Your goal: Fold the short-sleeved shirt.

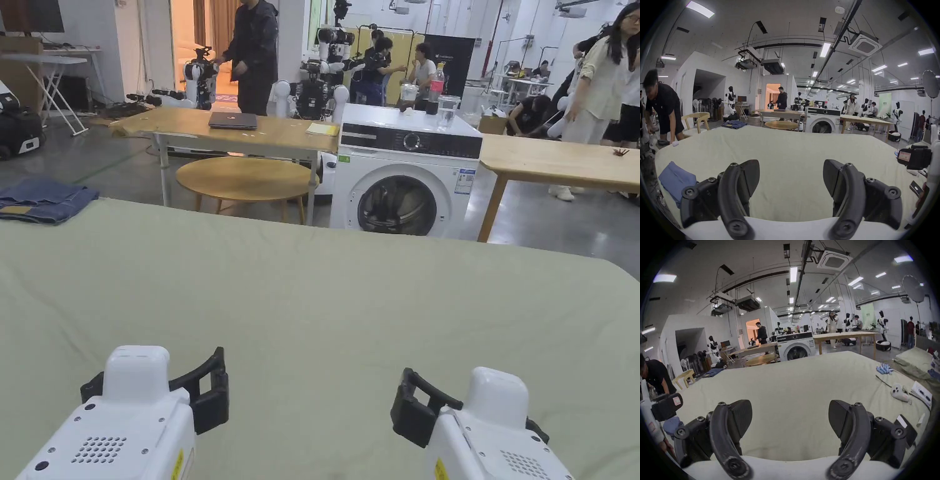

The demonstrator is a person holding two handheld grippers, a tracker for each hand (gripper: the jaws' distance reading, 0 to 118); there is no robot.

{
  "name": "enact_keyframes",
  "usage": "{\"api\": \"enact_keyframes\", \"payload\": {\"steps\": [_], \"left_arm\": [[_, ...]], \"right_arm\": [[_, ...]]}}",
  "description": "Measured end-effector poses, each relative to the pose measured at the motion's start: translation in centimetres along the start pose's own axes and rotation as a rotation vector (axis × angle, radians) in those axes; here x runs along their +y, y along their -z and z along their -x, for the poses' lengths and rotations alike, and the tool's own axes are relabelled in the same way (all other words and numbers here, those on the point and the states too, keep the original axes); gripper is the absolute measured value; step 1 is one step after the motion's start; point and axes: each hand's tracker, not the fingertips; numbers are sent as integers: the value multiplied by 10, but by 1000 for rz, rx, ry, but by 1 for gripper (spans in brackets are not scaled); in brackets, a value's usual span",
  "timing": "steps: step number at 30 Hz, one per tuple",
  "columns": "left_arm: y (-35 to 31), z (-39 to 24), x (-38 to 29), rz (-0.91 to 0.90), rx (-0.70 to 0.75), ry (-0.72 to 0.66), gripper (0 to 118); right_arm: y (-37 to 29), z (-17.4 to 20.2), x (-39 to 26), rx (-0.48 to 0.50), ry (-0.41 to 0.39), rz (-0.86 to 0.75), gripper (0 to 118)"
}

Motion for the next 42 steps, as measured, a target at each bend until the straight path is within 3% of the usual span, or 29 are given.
{"api": "enact_keyframes", "payload": {"steps": [17, 25, 36, 38, 42], "left_arm": [[4, 12, 5, 16, -16, 7, 82], [8, 11, 7, 15, -16, 23, 82], [15, 6, 9, 8, -13, 52, 82], [15, 5, 7, 16, -18, 51, 82], [14, 5, 5, 17, -22, 52, 82]], "right_arm": [[8, 7, 4, 12, 52, 61, 98], [19, 8, 6, -59, -10, 55, 98], [31, 1, 4, -16, -55, 48, 98], [32, 4, 3, -52, -74, 45, 98], [37, -1, 5, -60, -41, 73, 98]]}}
